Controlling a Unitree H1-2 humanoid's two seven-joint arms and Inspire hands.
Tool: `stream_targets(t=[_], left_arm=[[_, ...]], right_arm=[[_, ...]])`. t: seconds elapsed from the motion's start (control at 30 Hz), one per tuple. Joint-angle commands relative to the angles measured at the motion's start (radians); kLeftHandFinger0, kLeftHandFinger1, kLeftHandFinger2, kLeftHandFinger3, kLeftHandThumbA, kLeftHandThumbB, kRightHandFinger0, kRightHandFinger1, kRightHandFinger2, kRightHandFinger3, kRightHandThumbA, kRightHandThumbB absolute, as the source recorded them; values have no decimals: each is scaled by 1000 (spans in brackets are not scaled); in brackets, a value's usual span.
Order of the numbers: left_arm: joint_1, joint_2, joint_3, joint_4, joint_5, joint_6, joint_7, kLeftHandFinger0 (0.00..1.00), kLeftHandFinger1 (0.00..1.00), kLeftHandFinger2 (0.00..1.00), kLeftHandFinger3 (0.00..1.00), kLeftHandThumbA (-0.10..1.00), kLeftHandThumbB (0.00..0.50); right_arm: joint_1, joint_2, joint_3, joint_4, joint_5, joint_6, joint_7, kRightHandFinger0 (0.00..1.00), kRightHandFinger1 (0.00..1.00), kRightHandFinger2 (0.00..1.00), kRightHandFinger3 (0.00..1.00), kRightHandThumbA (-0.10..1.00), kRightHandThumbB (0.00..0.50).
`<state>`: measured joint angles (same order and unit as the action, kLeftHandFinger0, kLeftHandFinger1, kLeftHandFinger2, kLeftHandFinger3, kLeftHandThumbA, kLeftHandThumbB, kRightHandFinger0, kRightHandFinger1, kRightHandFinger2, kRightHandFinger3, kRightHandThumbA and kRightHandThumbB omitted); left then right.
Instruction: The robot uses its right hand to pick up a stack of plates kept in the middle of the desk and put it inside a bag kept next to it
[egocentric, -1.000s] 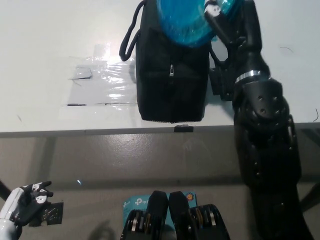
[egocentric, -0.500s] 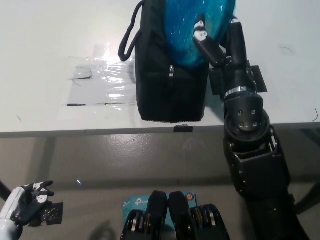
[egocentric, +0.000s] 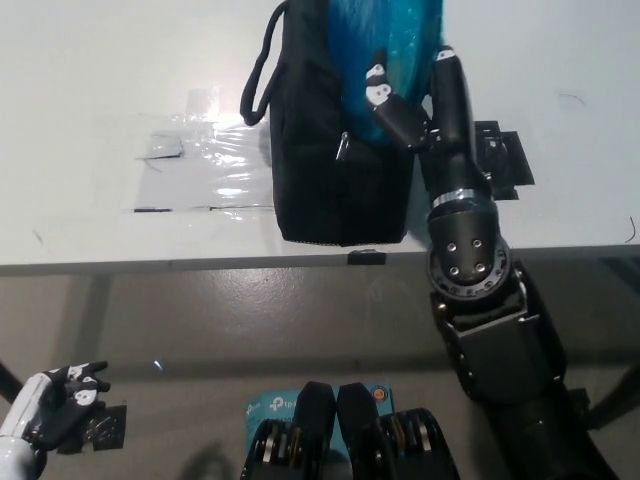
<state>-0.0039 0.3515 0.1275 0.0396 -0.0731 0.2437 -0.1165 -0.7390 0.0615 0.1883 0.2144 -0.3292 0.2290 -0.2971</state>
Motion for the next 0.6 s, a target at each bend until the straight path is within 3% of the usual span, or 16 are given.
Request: stream_targets(t=[0.0, 0.07, 0.17, 0.23, 0.3, 0.33, 0.37, 0.43, 0.57], left_arm=[[-5, 28, -2, -34, 14, -13, -15, 635, 689, 752, 752, -100, 99], [-7, 29, -2, -30, 16, -17, -15, 637, 689, 752, 751, -100, 97], [-9, 23, -3, -22, 11, -27, -17, 630, 676, 752, 756, -100, 87], [-10, 23, -2, -19, 12, -24, -15, 628, 676, 750, 758, -100, 88], [-10, 19, 0, -13, 5, -27, -16, 625, 677, 748, 758, -100, 90], [-10, 18, 1, -12, 3, -28, -17, 624, 678, 749, 756, -100, 93], [-10, 17, 2, -12, 3, -26, -16, 619, 673, 745, 748, -100, 96], [-5, 19, 0, -18, 5, -16, -16, 623, 677, 748, 750, -100, 84], [2, 16, -1, -14, 5, -17, -16, 632, 685, 757, 763, -100, 92]], right_arm=[[-72, 7, 35, 40, -70, -29, 1, 0, 0, 0, 7, -100, 226], [-97, 11, 39, 75, -78, -29, -3, 0, 0, 0, 28, -100, 224], [-136, 15, 44, 130, -97, -12, -4, 0, 0, 0, 16, -100, 141], [-162, 21, 43, 165, -103, 4, -6, 0, 0, 0, 0, -100, 134], [-173, 22, 40, 190, -107, 12, -8, 0, 0, 6, 0, -100, 140], [-183, 22, 39, 209, -111, 22, -10, 0, 0, 63, 0, -100, 175], [-187, 21, 37, 220, -114, 24, -14, 0, 0, 70, 72, -100, 198], [-198, 11, 31, 256, -111, 42, -2, 0, 0, 141, 94, -100, 200], [-209, 7, 13, 284, -93, 87, 20, 0, 0, 143, 22, -100, 198]])
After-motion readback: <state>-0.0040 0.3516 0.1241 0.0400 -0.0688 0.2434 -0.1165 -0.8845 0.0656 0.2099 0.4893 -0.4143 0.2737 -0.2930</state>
